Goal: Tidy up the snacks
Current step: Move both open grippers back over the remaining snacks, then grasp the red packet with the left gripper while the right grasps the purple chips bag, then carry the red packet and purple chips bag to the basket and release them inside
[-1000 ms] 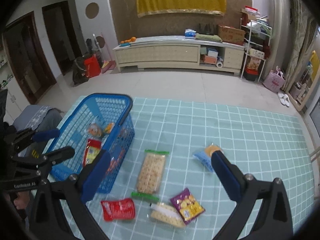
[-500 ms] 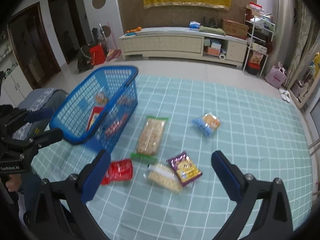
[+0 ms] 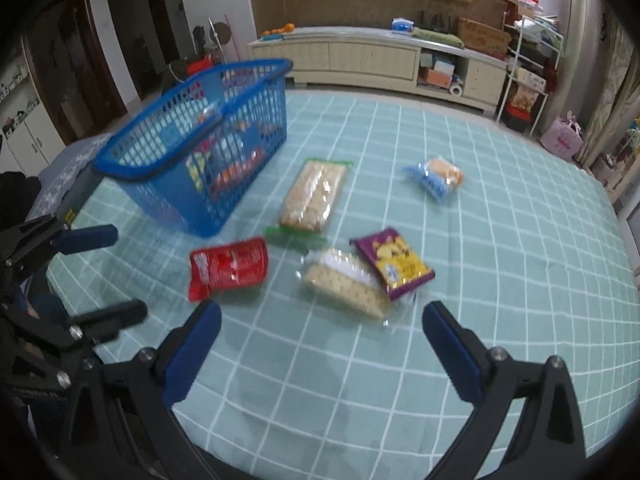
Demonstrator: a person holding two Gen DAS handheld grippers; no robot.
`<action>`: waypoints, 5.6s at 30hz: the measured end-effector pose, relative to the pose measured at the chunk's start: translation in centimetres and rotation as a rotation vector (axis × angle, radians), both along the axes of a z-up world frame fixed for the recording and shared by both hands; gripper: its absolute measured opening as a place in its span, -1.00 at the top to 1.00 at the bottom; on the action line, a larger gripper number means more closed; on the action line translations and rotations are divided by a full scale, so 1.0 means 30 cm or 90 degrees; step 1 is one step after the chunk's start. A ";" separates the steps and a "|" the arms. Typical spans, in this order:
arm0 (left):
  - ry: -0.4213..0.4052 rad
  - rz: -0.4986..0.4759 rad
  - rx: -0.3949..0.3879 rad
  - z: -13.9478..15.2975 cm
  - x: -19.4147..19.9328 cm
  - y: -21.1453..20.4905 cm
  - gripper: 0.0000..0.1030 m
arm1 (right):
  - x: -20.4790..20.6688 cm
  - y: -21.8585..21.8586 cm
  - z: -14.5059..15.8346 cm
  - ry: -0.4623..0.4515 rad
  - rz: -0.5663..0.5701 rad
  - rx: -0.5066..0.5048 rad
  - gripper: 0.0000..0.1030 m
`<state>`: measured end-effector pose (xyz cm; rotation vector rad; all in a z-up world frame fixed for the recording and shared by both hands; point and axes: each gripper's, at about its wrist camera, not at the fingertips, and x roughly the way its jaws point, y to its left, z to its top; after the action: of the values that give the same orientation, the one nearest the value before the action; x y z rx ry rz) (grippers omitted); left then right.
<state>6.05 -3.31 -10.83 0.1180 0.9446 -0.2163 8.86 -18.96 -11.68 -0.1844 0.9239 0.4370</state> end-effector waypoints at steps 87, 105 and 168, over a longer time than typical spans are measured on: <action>-0.066 0.029 -0.078 0.206 0.066 -0.099 0.99 | 0.145 -0.021 0.128 0.009 0.086 0.000 -0.06; -0.120 0.039 -0.030 0.426 0.121 0.174 0.99 | 0.119 0.215 0.370 -0.127 0.073 -0.042 -0.06; -0.018 0.158 -0.016 0.252 0.403 0.578 -0.50 | 0.511 0.537 0.236 0.002 0.137 -0.016 -0.06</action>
<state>18.13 14.03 -3.28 -0.0191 0.9190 0.0027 24.18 -2.85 -4.61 -0.3075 0.9167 0.6252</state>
